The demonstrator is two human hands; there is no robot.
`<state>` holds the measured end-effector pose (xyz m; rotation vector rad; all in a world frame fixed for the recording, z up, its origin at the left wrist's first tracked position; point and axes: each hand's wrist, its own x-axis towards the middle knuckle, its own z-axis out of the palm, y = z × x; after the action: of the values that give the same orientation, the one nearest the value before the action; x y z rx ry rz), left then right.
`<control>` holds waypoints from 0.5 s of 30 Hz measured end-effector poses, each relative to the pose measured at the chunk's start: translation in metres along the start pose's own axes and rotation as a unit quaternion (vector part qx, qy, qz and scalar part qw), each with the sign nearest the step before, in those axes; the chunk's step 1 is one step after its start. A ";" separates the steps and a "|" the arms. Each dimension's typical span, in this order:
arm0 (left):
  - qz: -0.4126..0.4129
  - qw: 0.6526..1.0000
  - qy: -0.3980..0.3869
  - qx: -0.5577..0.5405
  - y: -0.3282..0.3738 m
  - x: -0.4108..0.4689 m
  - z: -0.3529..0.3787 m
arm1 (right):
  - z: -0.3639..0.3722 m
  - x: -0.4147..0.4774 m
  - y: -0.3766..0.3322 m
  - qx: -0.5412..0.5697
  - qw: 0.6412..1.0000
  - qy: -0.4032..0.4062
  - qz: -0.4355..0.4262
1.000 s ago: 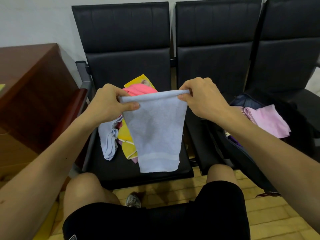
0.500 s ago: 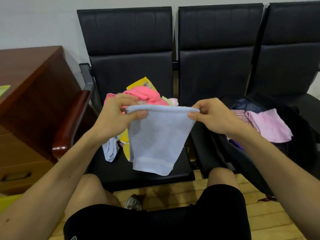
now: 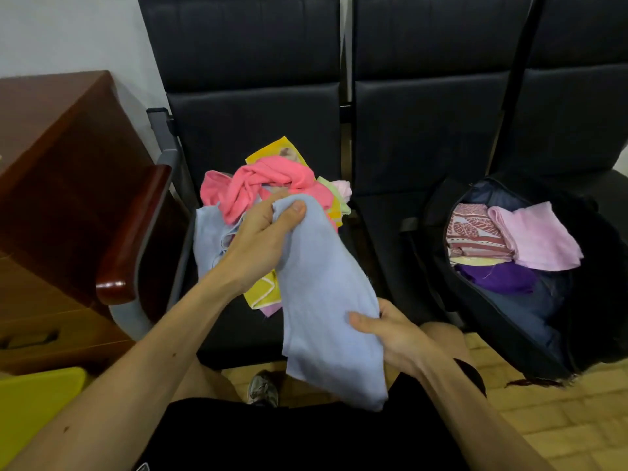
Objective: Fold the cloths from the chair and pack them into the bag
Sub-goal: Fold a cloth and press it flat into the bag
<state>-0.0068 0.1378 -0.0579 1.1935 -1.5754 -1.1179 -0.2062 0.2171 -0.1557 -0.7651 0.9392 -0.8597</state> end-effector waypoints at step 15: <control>-0.281 0.943 0.013 -0.177 -0.045 0.012 -0.011 | 0.009 -0.020 -0.025 0.123 0.988 -0.090 -0.023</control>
<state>0.0116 0.1176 -0.0977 1.4336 -0.9628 -1.6579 -0.2123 0.2249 -0.1235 -0.6406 0.6437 -0.9106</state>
